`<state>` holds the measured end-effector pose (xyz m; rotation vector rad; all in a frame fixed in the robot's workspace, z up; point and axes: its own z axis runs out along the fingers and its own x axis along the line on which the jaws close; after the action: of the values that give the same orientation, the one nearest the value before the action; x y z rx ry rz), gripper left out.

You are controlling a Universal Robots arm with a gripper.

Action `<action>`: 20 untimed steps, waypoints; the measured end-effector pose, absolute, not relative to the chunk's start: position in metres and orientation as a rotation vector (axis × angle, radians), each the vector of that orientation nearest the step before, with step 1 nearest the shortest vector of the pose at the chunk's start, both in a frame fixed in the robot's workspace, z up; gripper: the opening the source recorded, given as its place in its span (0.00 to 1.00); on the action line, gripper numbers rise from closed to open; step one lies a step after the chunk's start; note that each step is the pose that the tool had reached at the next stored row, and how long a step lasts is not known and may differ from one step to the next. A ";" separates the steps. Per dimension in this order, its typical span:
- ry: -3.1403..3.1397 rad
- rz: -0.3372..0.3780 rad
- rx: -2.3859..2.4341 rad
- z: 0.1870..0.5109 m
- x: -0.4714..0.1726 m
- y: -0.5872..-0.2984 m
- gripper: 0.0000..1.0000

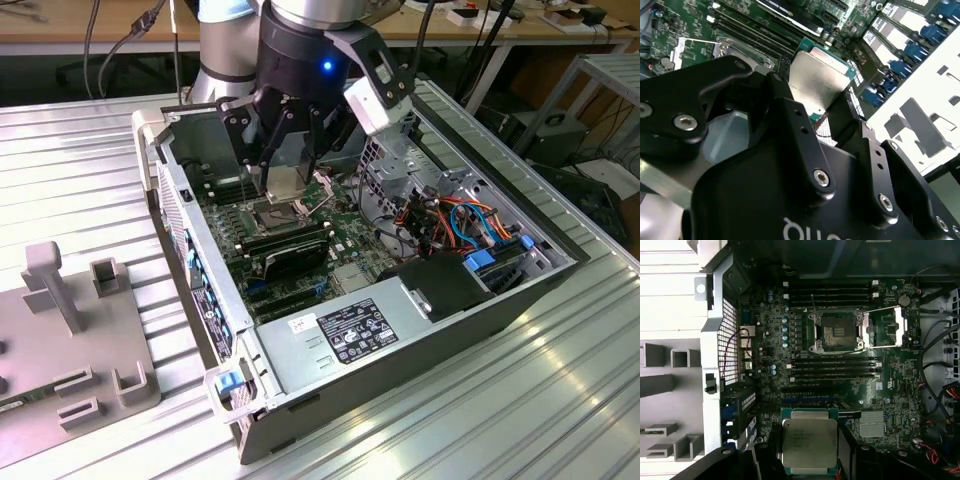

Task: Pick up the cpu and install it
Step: 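Pick up the cpu and move it towards the insertion slot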

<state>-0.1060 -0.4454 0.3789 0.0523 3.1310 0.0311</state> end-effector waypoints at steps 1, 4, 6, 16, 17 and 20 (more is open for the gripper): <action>3.131 0.031 0.052 0.379 -0.102 -0.445 0.55; 3.131 0.031 0.052 0.379 -0.093 -0.445 0.55; 3.131 0.031 0.052 0.379 -0.088 -0.445 0.55; 3.131 0.031 0.052 0.379 -0.062 -0.445 0.55; 3.131 0.031 0.052 0.379 -0.058 -0.445 0.55; 3.131 0.031 0.052 0.379 -0.056 -0.445 0.55</action>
<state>-0.0559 -0.4454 0.3789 0.0522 3.1310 0.0310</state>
